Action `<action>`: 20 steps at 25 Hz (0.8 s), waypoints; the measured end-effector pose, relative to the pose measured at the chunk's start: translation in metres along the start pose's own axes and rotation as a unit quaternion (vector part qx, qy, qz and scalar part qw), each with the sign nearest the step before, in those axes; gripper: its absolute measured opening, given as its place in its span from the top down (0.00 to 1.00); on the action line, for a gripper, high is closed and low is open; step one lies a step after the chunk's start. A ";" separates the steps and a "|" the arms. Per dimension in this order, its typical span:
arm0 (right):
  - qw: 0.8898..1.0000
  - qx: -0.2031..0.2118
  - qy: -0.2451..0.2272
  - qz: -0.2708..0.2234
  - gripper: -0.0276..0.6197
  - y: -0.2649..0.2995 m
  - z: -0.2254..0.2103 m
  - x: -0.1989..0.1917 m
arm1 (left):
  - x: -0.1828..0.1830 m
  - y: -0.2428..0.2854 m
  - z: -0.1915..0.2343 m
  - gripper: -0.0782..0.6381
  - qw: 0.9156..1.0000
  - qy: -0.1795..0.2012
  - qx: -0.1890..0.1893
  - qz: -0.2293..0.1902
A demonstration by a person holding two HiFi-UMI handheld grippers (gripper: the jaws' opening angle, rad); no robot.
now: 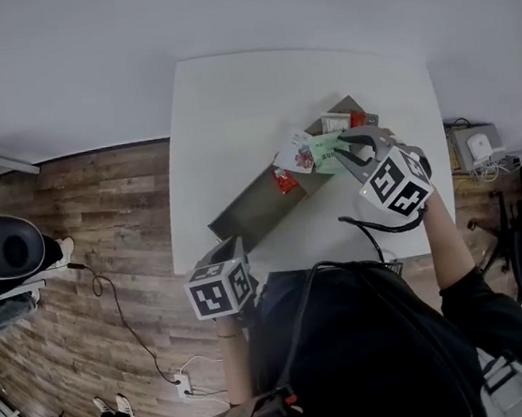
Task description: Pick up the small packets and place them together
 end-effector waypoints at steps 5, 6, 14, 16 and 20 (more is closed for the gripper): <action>0.994 -0.031 0.084 -0.068 0.87 -0.033 -0.008 -0.012 | 0.032 0.000 -0.033 0.89 0.998 0.046 -0.009 -0.034; 0.991 -0.043 0.096 -0.077 0.92 -0.040 -0.010 -0.017 | 0.039 0.001 -0.041 0.89 0.997 0.056 -0.012 -0.042; 0.971 -0.109 0.181 -0.109 0.96 -0.087 -0.025 -0.060 | 0.092 0.008 -0.123 0.89 0.987 0.132 -0.027 -0.085; 0.966 -0.124 0.197 -0.112 0.96 -0.098 -0.033 -0.073 | 0.103 0.012 -0.147 0.89 0.984 0.149 -0.028 -0.092; 0.948 -0.133 0.248 -0.148 0.96 -0.118 -0.043 -0.079 | 0.118 0.013 -0.184 0.89 0.978 0.175 -0.033 -0.106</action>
Point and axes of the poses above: the fingertips, and each gripper's own axes: y forward along the fingers, z to its left, x out of its top, the point moved 6 cm from there along -y, backward along the fingers, and after that the axes turned 7 degrees about z, right-handed, at the moved point
